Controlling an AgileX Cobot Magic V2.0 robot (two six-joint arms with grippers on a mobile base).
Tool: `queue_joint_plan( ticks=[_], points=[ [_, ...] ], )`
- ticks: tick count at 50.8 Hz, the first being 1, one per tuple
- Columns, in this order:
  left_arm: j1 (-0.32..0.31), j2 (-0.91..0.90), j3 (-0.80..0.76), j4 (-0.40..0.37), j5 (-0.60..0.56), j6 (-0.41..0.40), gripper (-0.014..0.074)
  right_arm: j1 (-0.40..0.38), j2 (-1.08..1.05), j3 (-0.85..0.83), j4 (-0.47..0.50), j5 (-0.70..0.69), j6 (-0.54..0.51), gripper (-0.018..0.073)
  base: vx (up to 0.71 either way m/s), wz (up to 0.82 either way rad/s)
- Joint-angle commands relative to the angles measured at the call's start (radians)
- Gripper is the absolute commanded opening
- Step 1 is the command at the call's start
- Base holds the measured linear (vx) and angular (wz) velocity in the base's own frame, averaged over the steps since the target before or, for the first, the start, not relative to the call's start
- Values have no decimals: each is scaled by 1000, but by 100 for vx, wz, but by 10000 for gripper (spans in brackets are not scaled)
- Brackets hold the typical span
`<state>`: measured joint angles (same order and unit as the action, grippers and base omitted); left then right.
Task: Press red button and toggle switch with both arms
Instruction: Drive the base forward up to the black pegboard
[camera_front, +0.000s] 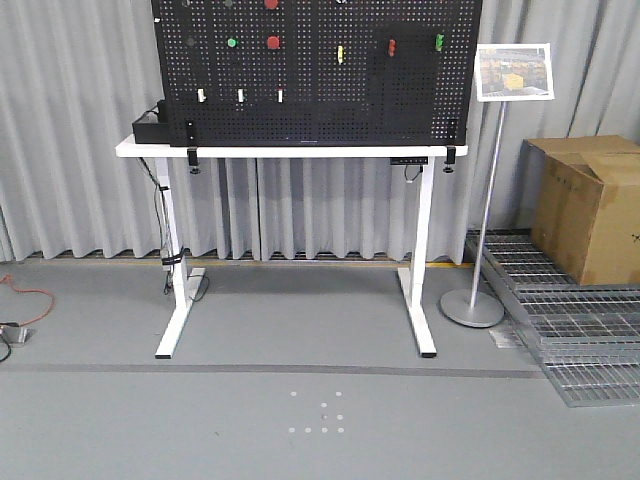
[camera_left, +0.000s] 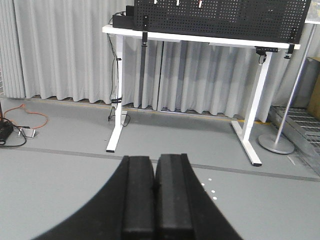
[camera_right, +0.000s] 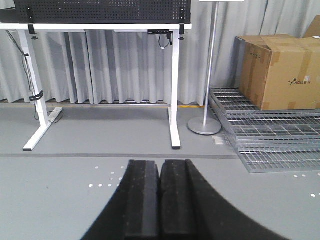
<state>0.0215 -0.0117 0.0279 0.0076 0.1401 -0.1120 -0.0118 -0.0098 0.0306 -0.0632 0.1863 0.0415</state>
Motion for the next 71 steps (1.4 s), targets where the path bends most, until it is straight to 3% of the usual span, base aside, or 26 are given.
queue_joint_plan(
  ticks=[1, 41, 71],
  points=[
    [1, -16, 34, -8, -84, 0, 2, -2, -16, 11, -7, -81, -4, 0, 0, -2],
    [1, -16, 34, -8, -84, 0, 2, -2, -16, 11, -6, -82, -4, 0, 3, -1],
    [1, -16, 34, -8, -84, 0, 2, -2, -16, 11, -6, -82, -4, 0, 23, -5]
  ],
)
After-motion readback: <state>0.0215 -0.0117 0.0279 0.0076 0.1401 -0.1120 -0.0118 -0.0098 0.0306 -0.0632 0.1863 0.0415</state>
